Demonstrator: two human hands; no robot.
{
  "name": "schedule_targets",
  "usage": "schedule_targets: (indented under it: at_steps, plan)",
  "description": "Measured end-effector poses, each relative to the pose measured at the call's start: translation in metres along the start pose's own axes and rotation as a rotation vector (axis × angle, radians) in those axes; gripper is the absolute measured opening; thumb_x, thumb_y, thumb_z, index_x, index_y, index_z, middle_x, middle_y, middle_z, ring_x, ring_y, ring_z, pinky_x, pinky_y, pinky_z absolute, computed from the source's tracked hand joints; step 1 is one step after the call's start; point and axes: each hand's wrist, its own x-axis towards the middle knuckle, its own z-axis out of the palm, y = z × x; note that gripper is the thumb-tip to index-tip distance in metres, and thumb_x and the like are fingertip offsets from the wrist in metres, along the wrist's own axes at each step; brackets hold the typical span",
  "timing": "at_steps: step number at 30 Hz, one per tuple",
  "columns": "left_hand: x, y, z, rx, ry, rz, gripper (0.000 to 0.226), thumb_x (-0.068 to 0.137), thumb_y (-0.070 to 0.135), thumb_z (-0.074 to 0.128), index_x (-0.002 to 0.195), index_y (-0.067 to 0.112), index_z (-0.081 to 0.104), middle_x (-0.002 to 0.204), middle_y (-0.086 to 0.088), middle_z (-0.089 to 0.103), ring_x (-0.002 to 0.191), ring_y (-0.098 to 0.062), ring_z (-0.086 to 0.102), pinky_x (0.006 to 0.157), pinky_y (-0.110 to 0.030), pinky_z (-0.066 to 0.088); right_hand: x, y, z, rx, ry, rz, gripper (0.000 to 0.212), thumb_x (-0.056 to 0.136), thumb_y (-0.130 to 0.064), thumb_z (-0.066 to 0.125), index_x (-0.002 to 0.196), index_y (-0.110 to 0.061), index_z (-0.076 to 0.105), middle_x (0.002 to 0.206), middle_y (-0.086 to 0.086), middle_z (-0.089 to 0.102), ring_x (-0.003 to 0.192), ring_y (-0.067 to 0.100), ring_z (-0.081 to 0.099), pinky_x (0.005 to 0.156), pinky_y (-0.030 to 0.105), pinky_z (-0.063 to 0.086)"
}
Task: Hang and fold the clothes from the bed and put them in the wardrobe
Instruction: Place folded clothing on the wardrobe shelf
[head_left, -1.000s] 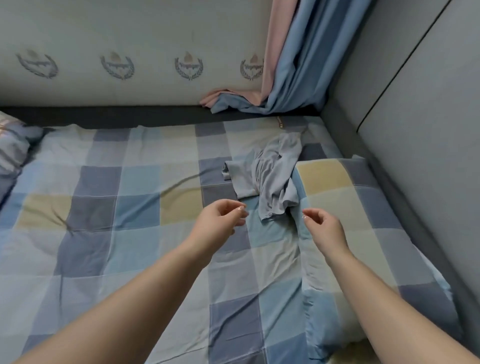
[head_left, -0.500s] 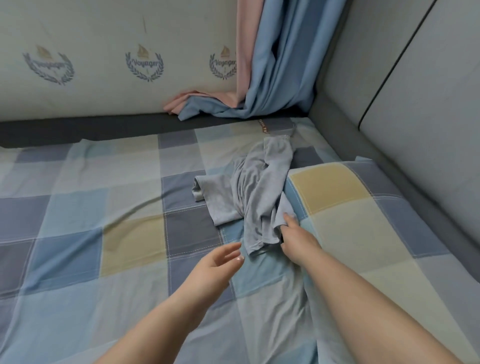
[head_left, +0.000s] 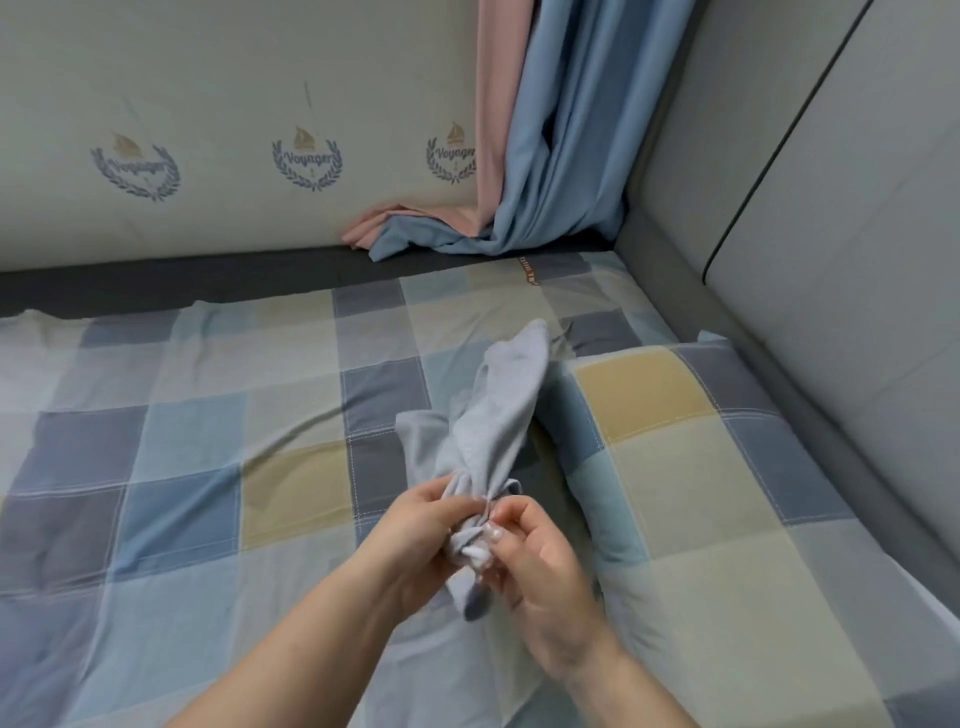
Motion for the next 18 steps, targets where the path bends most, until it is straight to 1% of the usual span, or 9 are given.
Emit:
schedule_targets:
  at_steps: [2, 4, 7, 8, 10, 13, 14, 16, 18]
  plan:
    - [-0.024, 0.008, -0.009, 0.086, 0.021, 0.064, 0.015, 0.080, -0.007, 0.055, 0.093, -0.007, 0.062, 0.077, -0.019, 0.060, 0.061, -0.023, 0.060, 0.053, -0.027, 0.050, 0.005, 0.006, 0.006, 0.043, 0.154, 0.120, 0.031, 0.084, -0.024, 0.068, 0.102, -0.004, 0.052, 0.084, 0.012, 0.067, 0.067, 0.017, 0.065, 0.060, 0.029, 0.054]
    - [-0.061, 0.015, -0.020, 0.187, 0.008, 0.103, 0.027, 0.072, -0.002, 0.053, 0.096, -0.008, 0.064, 0.080, -0.017, 0.061, 0.065, -0.018, 0.060, 0.055, -0.024, 0.048, 0.013, 0.009, 0.014, 0.143, 0.275, 0.220, 0.050, 0.084, -0.039, 0.060, 0.120, -0.005, 0.054, 0.094, 0.014, 0.070, 0.073, 0.022, 0.070, 0.058, 0.031, 0.056]
    - [-0.130, 0.013, -0.045, 0.339, -0.028, 0.111, 0.034, 0.063, 0.005, 0.053, 0.093, 0.002, 0.069, 0.077, -0.007, 0.062, 0.069, -0.011, 0.056, 0.062, -0.020, 0.045, 0.014, 0.009, 0.044, 0.236, 0.195, 0.446, 0.082, 0.071, -0.066, 0.056, 0.130, -0.008, 0.055, 0.122, 0.021, 0.063, 0.110, 0.035, 0.062, 0.093, 0.045, 0.051]
    - [-0.148, 0.010, -0.054, 0.387, -0.035, 0.112, 0.032, 0.063, 0.006, 0.053, 0.090, 0.004, 0.070, 0.077, -0.005, 0.061, 0.071, -0.012, 0.054, 0.066, -0.022, 0.044, 0.012, 0.009, 0.054, 0.235, 0.156, 0.518, 0.079, 0.074, -0.065, 0.055, 0.126, -0.005, 0.058, 0.124, 0.023, 0.061, 0.113, 0.037, 0.059, 0.101, 0.048, 0.045]
    - [-0.188, 0.006, -0.076, 0.443, -0.056, 0.115, 0.029, 0.064, 0.006, 0.054, 0.090, 0.005, 0.069, 0.079, -0.004, 0.060, 0.074, -0.013, 0.052, 0.069, -0.024, 0.042, -0.002, 0.016, 0.087, 0.188, 0.105, 0.576, 0.058, 0.088, -0.044, 0.055, 0.119, 0.005, 0.060, 0.118, 0.028, 0.062, 0.106, 0.038, 0.060, 0.100, 0.049, 0.043]
    - [-0.254, 0.004, -0.109, 0.523, -0.132, 0.119, 0.024, 0.067, 0.010, 0.061, 0.090, 0.009, 0.068, 0.079, 0.002, 0.059, 0.074, -0.008, 0.053, 0.070, -0.022, 0.043, -0.045, 0.028, 0.150, -0.020, 0.077, 0.473, 0.012, 0.089, 0.000, 0.050, 0.092, -0.001, 0.062, 0.090, 0.021, 0.062, 0.079, 0.029, 0.059, 0.076, 0.037, 0.052]
    - [-0.278, 0.004, -0.120, 0.575, -0.163, 0.118, 0.018, 0.069, 0.014, 0.062, 0.086, 0.012, 0.067, 0.078, 0.005, 0.057, 0.074, -0.007, 0.051, 0.071, -0.021, 0.041, -0.062, 0.031, 0.173, -0.067, 0.059, 0.409, 0.017, 0.087, 0.007, 0.047, 0.083, -0.006, 0.058, 0.082, 0.015, 0.057, 0.072, 0.024, 0.055, 0.066, 0.031, 0.050]
    - [-0.319, 0.002, -0.144, 0.594, -0.203, 0.083, 0.002, 0.077, 0.021, 0.068, 0.077, 0.021, 0.066, 0.073, 0.014, 0.056, 0.073, -0.002, 0.050, 0.069, -0.017, 0.039, -0.101, 0.030, 0.218, -0.166, 0.027, 0.308, 0.024, 0.082, 0.009, 0.048, 0.089, -0.010, 0.061, 0.080, 0.010, 0.058, 0.066, 0.017, 0.056, 0.058, 0.024, 0.049]
    - [-0.364, -0.003, -0.172, 0.488, -0.180, 0.010, 0.021, 0.079, 0.041, 0.074, 0.086, 0.022, 0.069, 0.082, 0.011, 0.061, 0.081, -0.003, 0.053, 0.071, -0.016, 0.037, -0.149, 0.025, 0.268, -0.241, -0.028, 0.240, 0.035, 0.081, 0.010, 0.045, 0.104, -0.010, 0.062, 0.082, 0.009, 0.065, 0.064, 0.012, 0.064, 0.055, 0.021, 0.051]
